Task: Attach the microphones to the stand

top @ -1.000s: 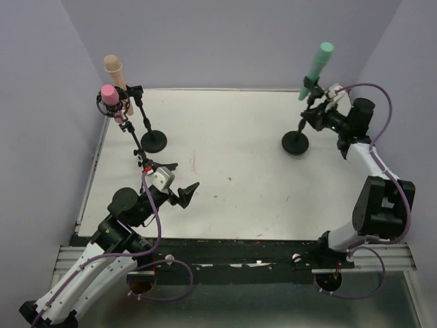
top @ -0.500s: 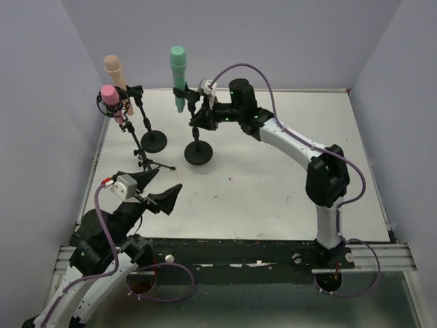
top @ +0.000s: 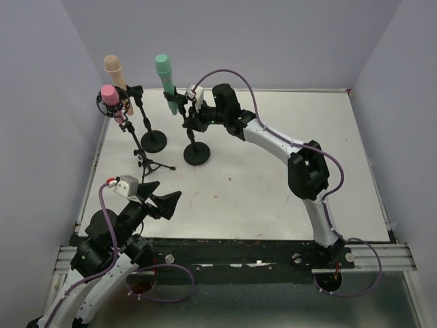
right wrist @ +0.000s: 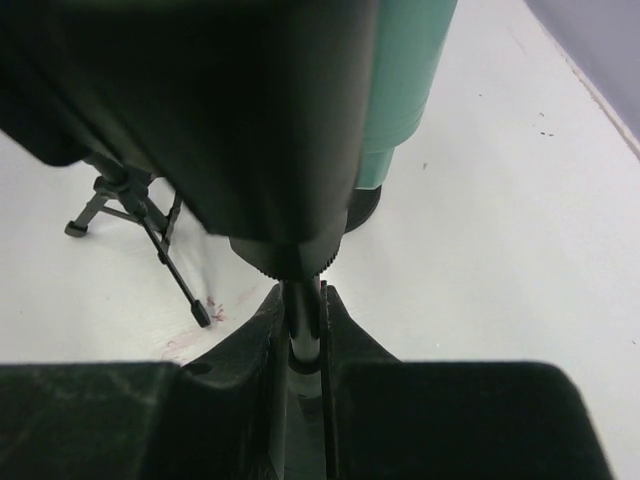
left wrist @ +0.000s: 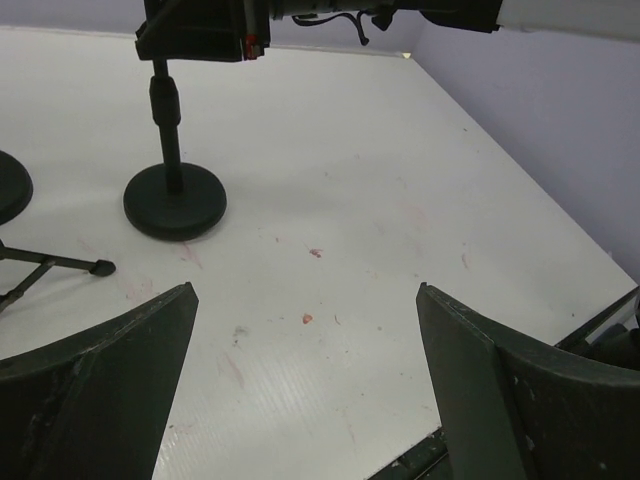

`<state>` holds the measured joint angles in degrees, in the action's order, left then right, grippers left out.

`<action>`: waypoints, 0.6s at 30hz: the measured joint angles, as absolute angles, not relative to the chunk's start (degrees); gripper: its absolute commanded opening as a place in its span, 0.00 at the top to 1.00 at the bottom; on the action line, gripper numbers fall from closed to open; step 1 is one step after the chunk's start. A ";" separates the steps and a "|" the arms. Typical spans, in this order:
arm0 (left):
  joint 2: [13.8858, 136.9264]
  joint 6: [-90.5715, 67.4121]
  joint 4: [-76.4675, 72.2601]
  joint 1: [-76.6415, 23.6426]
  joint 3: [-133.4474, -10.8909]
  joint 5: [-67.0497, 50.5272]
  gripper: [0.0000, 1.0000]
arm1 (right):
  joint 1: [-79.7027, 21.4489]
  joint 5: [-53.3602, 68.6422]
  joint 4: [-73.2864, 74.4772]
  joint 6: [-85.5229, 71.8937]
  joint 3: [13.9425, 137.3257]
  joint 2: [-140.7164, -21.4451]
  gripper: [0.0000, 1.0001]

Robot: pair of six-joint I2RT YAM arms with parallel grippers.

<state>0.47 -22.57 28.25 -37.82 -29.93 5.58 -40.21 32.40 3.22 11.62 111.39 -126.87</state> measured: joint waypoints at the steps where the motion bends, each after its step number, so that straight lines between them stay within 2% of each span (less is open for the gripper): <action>1: 0.47 -22.72 28.60 -37.82 -29.85 5.61 0.01 | -40.29 32.38 3.11 11.60 111.37 -126.87 0.85; 11: 0.47 -24.40 30.22 -37.82 -28.69 5.72 0.01 | -40.45 32.69 -2.61 12.47 100.25 -121.10 0.78; 15: 0.47 -24.88 30.33 -37.82 -28.25 5.69 0.01 | -40.45 32.93 -3.62 12.01 96.64 -118.96 0.66; 18: 0.47 -25.06 30.61 -37.82 -28.23 5.69 0.01 | -40.45 33.08 -3.73 11.38 95.18 -118.28 0.48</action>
<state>0.47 -25.06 30.61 -37.82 -28.23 5.69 -40.45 33.08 -3.73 11.38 95.18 -118.28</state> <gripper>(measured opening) 0.987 0.381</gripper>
